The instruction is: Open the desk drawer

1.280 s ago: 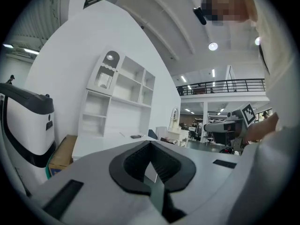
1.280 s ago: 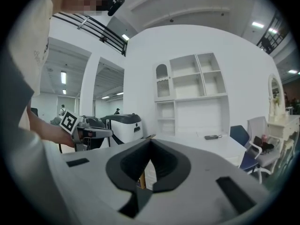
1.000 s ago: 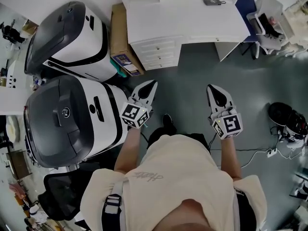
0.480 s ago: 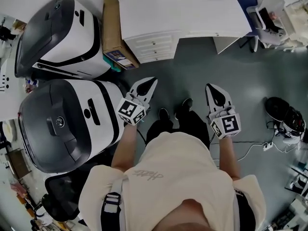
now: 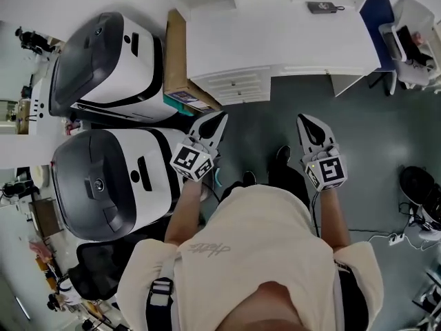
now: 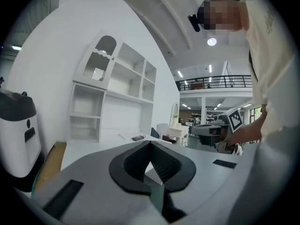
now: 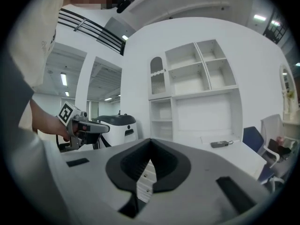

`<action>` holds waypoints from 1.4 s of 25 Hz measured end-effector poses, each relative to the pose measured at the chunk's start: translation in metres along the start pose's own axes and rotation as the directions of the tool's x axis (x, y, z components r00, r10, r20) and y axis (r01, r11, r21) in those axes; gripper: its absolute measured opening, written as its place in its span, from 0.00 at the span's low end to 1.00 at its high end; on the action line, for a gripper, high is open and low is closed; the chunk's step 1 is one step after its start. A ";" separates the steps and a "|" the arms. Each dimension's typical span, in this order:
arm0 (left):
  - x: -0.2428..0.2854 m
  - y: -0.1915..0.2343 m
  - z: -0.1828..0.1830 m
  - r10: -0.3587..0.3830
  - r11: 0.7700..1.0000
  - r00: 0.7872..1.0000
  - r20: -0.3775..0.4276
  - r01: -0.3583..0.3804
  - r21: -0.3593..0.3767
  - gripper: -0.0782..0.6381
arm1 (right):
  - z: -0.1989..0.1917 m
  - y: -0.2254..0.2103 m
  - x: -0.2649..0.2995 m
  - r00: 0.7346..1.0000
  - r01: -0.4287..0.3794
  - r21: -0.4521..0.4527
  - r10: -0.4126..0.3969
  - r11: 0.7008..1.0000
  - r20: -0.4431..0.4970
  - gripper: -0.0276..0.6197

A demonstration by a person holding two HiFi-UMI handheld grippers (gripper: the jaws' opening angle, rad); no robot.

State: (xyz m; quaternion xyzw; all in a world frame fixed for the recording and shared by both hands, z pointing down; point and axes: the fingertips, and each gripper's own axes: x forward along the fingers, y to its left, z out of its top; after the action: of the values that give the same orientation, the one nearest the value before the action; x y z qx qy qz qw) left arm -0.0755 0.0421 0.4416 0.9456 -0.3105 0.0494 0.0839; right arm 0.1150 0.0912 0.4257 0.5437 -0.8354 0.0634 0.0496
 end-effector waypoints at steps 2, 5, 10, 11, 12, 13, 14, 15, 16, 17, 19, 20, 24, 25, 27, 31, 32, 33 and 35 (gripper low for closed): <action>0.020 0.003 0.007 0.011 1.000 1.000 -0.007 -0.011 0.022 0.11 | 0.003 -0.020 0.015 0.999 -0.031 0.008 0.031 0.999 0.016 0.04; 0.046 0.004 0.014 0.041 0.998 0.999 -0.016 -0.040 0.045 0.11 | 0.008 -0.043 0.030 0.997 -0.071 0.022 0.071 0.997 0.028 0.04; 0.073 0.016 0.013 0.120 0.992 0.992 -0.042 -0.118 0.042 0.11 | 0.003 -0.064 0.050 0.988 -0.152 0.048 0.152 0.987 -0.001 0.04; 0.074 0.019 0.012 0.134 0.991 0.990 -0.050 -0.133 0.029 0.11 | 0.002 -0.066 0.053 0.986 -0.167 0.050 0.168 0.985 -0.009 0.04; 0.075 0.022 0.009 0.147 0.989 0.987 -0.058 -0.146 0.011 0.11 | 0.001 -0.068 0.056 0.983 -0.180 0.052 0.181 0.982 -0.015 0.04; 0.076 0.026 0.006 0.157 0.987 0.986 -0.064 -0.158 -0.013 0.11 | -0.001 -0.070 0.060 0.982 -0.188 0.055 0.190 0.981 -0.020 0.04; 0.078 0.030 0.003 0.165 0.985 0.984 -0.068 -0.168 -0.042 0.11 | -0.003 -0.073 0.065 0.981 -0.191 0.060 0.193 0.980 -0.023 0.04; 0.081 0.034 0.000 0.170 0.982 0.983 -0.072 -0.175 -0.066 0.11 | -0.006 -0.077 0.069 0.981 -0.191 0.067 0.193 0.979 -0.024 0.04; 0.083 0.037 -0.003 0.176 0.980 0.982 -0.074 -0.182 -0.082 0.11 | -0.010 -0.080 0.075 0.980 -0.193 0.080 0.196 0.978 -0.027 0.04; 0.085 0.041 -0.006 0.184 0.978 0.980 -0.074 -0.191 -0.090 0.11 | -0.016 -0.081 0.080 0.978 -0.200 0.098 0.204 0.975 -0.033 0.04; 0.087 0.050 -0.010 0.203 0.972 0.976 -0.073 -0.210 -0.105 0.11 | -0.026 -0.075 0.093 0.970 -0.230 0.131 0.239 0.964 -0.054 0.04; 0.087 0.056 -0.012 0.211 0.970 0.975 -0.073 -0.218 -0.112 0.11 | -0.029 -0.071 0.099 0.964 -0.248 0.138 0.258 0.959 -0.065 0.04; 0.092 0.083 -0.023 0.214 0.966 0.974 -0.074 -0.222 -0.130 0.11 | -0.027 -0.064 0.127 0.952 -0.283 0.114 0.293 0.952 -0.092 0.04; 0.094 0.090 -0.023 0.202 0.967 0.977 -0.061 -0.209 -0.145 0.11 | -0.025 -0.065 0.135 0.951 -0.284 0.112 0.295 0.952 -0.095 0.04; 0.102 0.104 -0.019 0.168 0.968 0.986 -0.018 -0.168 -0.185 0.11 | -0.019 -0.067 0.153 0.950 -0.285 0.120 0.297 0.951 -0.095 0.04; 0.128 0.133 -0.003 0.131 0.982 0.991 0.001 -0.130 -0.135 0.11 | 0.000 -0.070 0.186 0.950 -0.286 0.050 0.290 0.957 -0.113 0.04; 0.135 0.142 0.000 0.127 0.985 0.992 -0.001 -0.127 -0.113 0.11 | 0.004 -0.070 0.195 0.950 -0.287 0.032 0.289 0.957 -0.117 0.04; 0.141 0.151 0.003 0.123 0.988 0.992 -0.002 -0.122 -0.098 0.11 | 0.008 -0.071 0.204 0.951 -0.285 0.019 0.285 0.958 -0.119 0.04; 0.150 0.167 0.008 0.104 0.992 0.995 0.003 -0.103 -0.078 0.11 | 0.017 -0.072 0.222 0.955 -0.274 0.000 0.272 0.962 -0.120 0.04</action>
State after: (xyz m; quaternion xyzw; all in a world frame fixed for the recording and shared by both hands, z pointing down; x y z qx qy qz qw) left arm -0.0544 -0.1788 0.4766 0.9244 -0.3611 0.0382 0.1170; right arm 0.0911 -0.1407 0.4465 0.4180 -0.8985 0.0948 0.0945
